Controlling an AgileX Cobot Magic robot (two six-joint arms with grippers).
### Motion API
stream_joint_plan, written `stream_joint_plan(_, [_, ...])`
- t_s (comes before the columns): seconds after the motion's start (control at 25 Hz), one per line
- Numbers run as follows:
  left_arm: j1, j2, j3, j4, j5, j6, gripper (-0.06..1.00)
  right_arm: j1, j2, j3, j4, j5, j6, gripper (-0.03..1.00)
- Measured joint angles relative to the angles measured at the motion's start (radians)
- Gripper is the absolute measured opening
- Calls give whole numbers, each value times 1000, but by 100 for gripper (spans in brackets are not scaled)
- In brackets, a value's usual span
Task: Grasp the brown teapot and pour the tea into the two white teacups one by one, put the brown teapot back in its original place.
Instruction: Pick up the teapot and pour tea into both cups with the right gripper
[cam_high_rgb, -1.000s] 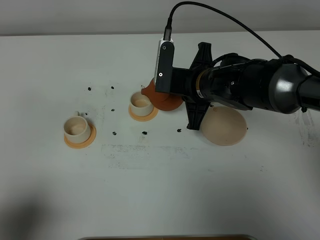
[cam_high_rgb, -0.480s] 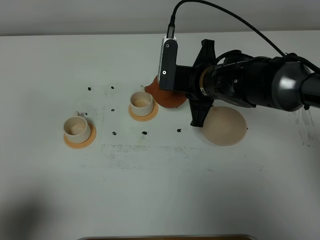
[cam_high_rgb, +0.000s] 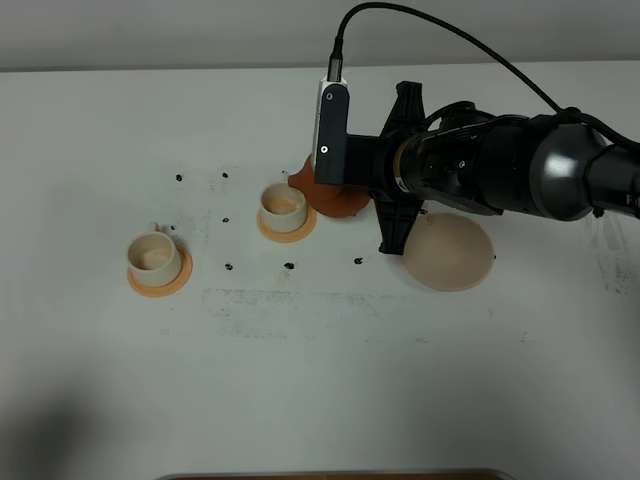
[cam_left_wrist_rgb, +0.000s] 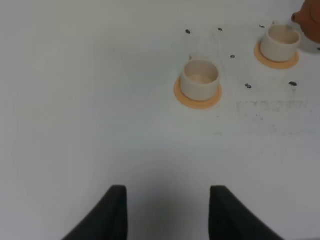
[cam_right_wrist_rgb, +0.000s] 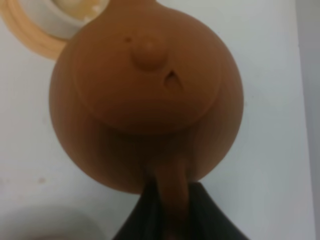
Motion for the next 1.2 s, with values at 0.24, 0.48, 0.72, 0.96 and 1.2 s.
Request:
stream_joint_plan(0.24, [0, 0, 0, 0, 0, 0, 41, 0, 14, -2, -38, 2, 0, 12])
stream_joint_plan(0.48, [0, 0, 0, 0, 0, 0, 41, 0, 14, -5, -76, 8, 0, 12])
stream_joint_plan(0.72, [0, 0, 0, 0, 0, 0, 41, 0, 14, -5, -103, 9, 0, 12])
stream_joint_plan(0.96, [0, 0, 0, 0, 0, 0, 41, 1, 11, -5, -121, 10, -1, 12])
stream_joint_plan(1.2, [0, 0, 0, 0, 0, 0, 41, 1, 8, -5, -131, 10, -1, 12])
